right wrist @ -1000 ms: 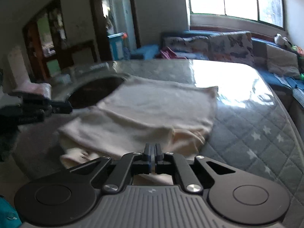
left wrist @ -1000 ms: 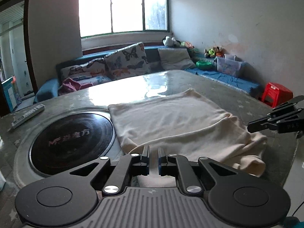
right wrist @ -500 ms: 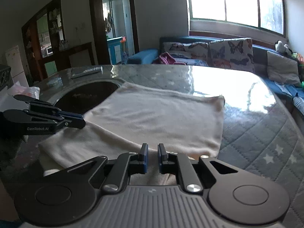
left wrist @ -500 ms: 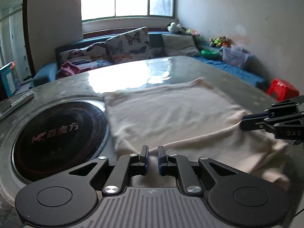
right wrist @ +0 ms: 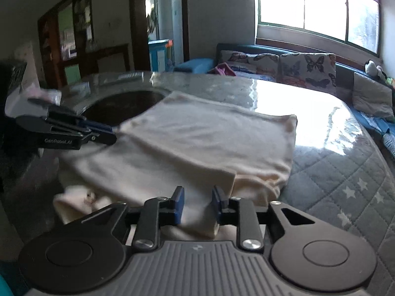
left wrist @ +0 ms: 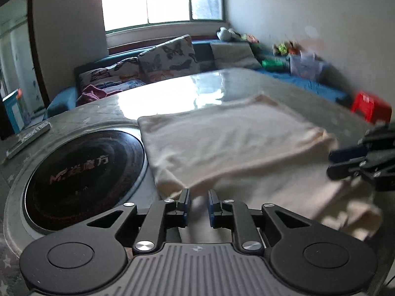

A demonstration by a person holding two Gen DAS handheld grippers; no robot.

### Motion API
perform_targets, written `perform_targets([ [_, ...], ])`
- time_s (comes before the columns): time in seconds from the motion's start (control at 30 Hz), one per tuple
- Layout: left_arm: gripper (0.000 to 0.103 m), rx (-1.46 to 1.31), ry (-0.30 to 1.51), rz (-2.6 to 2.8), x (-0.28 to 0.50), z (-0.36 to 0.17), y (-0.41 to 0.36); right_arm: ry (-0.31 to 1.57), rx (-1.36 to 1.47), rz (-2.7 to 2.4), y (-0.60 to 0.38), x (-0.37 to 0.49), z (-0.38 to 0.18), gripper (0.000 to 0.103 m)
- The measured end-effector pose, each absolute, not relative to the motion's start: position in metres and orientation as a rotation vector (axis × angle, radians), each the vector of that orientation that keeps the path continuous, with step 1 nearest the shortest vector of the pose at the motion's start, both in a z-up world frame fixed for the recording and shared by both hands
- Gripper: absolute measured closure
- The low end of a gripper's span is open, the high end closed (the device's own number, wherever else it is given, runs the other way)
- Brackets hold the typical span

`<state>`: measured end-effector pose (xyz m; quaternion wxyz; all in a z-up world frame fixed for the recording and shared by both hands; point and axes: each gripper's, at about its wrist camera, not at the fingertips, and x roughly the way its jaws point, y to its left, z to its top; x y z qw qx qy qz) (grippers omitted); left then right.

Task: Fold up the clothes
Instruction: 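Grasp the sweatshirt hem with the right tool and lift it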

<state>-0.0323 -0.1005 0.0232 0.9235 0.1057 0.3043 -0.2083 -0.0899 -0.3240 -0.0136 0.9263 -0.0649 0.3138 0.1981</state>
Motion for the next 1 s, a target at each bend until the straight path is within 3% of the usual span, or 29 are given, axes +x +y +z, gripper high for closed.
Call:
perform_targets([
  [0.43,0.081,0.305,0.624,-0.571,-0.069,0.021,-0.134,0.624,-0.208,0.465,-0.304,-0.105,-0.014,0.075],
  [0.7,0.079,0.371,0.591,-0.581,-0.093,0.035,-0.107,0.623,-0.185,0.467,-0.326,-0.123,0.003,0.074],
  [1.0,0.068,0.609,0.491,-0.663,-0.136,0.019,-0.119,0.660,-0.291,0.502,-0.332,-0.149,0.000,0.059],
])
